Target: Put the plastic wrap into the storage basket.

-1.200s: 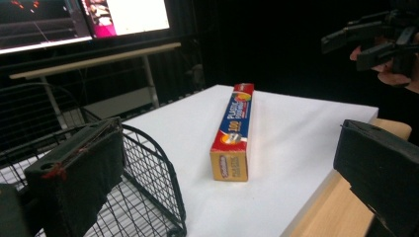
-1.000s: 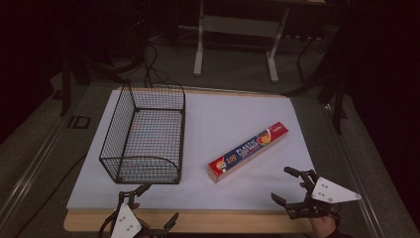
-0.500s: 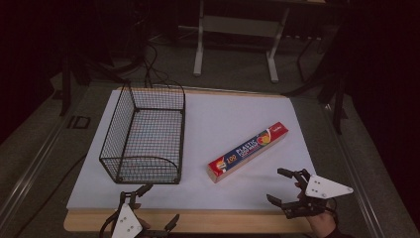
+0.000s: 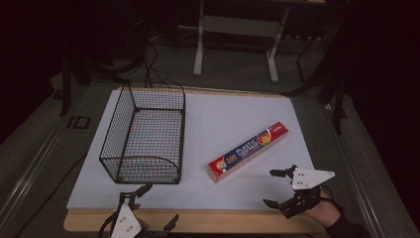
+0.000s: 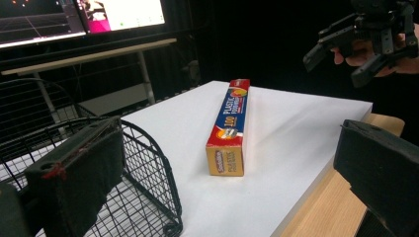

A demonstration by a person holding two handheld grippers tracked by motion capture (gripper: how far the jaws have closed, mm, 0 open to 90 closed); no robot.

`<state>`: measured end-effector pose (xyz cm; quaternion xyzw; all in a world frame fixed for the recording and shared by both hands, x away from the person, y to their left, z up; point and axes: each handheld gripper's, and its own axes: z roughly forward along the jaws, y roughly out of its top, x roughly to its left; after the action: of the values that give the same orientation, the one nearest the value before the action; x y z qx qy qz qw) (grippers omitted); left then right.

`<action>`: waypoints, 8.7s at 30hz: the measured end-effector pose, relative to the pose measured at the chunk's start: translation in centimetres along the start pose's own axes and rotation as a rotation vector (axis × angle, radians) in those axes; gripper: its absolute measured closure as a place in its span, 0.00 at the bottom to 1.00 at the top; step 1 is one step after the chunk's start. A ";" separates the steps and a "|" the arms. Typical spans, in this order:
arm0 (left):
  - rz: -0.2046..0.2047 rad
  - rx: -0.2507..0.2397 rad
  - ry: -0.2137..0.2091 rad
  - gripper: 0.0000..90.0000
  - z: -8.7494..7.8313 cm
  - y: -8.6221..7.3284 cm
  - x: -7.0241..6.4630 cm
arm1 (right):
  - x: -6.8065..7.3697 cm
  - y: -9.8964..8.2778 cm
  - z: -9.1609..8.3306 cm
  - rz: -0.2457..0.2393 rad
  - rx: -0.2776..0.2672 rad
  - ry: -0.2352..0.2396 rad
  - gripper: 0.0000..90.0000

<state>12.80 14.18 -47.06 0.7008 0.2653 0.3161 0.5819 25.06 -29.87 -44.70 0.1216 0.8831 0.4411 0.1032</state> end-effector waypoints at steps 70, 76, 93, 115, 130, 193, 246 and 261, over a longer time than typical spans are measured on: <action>0.002 0.032 0.014 0.00 -0.9 -0.4 -0.6 | -10.7 8.0 9.1 -0.424 0.789 0.027 0.15; -0.006 0.039 0.031 0.00 -1.3 -0.5 -0.7 | -11.1 8.1 10.8 -0.445 0.823 0.057 0.15; -0.037 0.057 0.078 0.00 -2.7 -0.8 -1.0 | -12.4 8.1 15.1 -0.532 0.875 0.134 0.16; -0.053 0.064 0.115 0.00 -3.6 -1.0 -1.2 | -13.0 5.9 18.2 -0.644 0.959 0.231 0.31; -0.050 0.051 0.100 0.00 -3.3 -0.9 -1.1 | -13.6 9.3 15.9 -0.409 0.985 0.186 0.41; -0.015 0.034 -0.001 0.00 -1.6 -0.6 -1.0 | -21.5 5.3 15.2 0.195 0.751 -0.149 0.20; -0.010 0.044 -0.017 0.00 -1.4 -0.6 -1.2 | -21.0 12.6 11.5 0.362 0.596 -0.281 0.44; -0.001 0.048 -0.035 0.00 -1.1 -0.5 -1.3 | -18.9 19.3 11.0 0.358 0.530 -0.327 0.44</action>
<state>11.14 14.05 -47.59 0.7201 0.2628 0.2971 0.5694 48.60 -16.14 -34.27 0.3662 0.9033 0.1823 0.1291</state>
